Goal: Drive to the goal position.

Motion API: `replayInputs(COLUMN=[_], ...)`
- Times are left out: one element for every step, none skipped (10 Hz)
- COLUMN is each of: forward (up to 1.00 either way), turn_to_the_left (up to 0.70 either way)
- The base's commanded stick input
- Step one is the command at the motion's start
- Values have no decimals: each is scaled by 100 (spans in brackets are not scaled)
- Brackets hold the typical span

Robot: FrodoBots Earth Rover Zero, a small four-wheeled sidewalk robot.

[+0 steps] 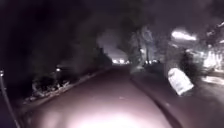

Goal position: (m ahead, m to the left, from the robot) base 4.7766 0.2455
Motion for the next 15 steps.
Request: replayInputs(forward=[50, 50, 50, 50, 50, 50, 50, 50, 50, 50, 50, 50, 50, 50, 50], turn_to_the_left=[0, 0, 0, 0, 0, 0, -42, -9, 0, 2, 0, 0, 0, 0, 4])
